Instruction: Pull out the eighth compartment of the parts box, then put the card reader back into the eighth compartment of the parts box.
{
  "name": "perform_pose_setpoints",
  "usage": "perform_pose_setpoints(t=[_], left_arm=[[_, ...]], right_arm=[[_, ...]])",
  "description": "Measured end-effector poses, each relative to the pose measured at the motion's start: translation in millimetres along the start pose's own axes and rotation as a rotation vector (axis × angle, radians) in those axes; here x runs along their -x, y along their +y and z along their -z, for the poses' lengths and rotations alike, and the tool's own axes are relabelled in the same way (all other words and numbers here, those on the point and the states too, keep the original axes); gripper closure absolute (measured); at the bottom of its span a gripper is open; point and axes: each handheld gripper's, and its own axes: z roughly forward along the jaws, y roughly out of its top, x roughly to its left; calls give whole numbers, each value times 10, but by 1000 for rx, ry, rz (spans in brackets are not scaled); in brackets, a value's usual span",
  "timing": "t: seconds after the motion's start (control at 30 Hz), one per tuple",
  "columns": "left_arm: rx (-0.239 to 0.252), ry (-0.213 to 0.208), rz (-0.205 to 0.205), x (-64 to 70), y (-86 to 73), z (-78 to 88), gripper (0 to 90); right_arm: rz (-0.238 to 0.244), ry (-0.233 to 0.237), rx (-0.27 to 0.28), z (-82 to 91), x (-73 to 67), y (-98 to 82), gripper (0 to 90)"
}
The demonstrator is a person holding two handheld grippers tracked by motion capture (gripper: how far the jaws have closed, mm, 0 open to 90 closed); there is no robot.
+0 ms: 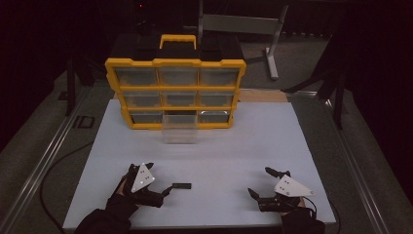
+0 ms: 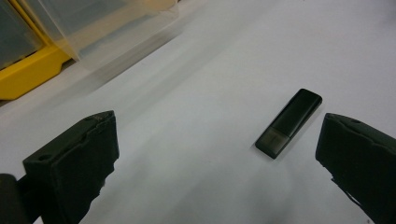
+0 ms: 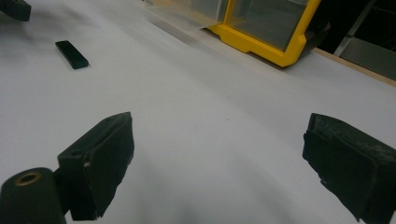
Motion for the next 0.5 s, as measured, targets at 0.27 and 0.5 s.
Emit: perform_pose_setpoints(t=[0.27,0.5], left_arm=[[11,8,4,-9,13,26,0],[35,11,0,-40,34,64,0]], right_arm=[[3,1,1,-3,1,3,89],[2,-1,2,0,2,3,89]])
